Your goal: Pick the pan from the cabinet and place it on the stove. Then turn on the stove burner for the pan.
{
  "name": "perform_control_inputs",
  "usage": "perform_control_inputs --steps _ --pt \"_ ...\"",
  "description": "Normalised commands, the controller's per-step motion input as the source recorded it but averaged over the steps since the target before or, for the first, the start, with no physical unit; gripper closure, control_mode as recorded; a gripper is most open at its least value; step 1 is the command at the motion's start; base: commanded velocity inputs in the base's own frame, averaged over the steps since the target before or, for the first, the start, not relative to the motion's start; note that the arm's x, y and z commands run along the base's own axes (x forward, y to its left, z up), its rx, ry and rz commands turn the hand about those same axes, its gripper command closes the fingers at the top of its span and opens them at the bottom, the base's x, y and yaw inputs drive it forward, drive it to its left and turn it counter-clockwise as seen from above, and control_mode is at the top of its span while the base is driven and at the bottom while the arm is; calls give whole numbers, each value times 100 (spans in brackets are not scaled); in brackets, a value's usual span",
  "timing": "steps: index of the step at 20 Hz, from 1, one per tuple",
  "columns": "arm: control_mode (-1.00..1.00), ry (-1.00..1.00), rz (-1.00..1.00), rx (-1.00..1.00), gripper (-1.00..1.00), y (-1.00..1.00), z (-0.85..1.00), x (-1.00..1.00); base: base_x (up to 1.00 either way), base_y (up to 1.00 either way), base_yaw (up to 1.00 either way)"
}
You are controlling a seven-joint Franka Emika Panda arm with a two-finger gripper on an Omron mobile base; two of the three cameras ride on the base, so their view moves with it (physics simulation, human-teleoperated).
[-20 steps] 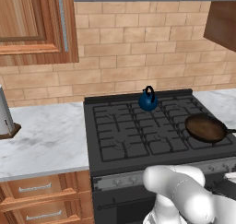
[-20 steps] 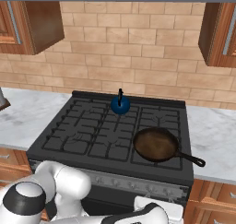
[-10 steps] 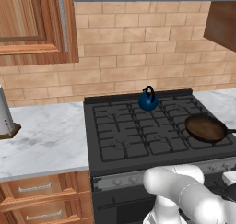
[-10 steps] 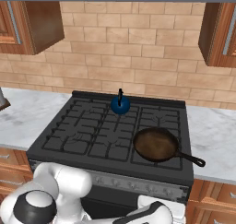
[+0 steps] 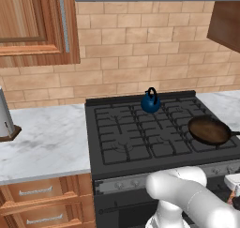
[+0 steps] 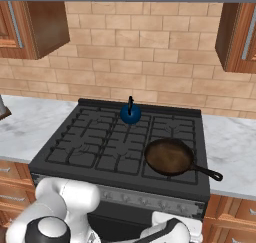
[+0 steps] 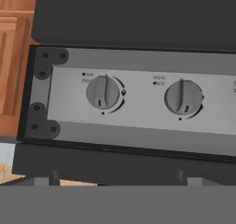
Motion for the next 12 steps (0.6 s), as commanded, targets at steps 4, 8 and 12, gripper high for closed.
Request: perform_control_inputs --steps 4,8,12 --pt "-100 0 0 0 -100 0 -12 16 0 0 0" --pt "-100 0 0 0 -100 -8 -15 9 0 0 0" --pt "-100 0 0 0 -100 -8 -16 10 0 0 0"
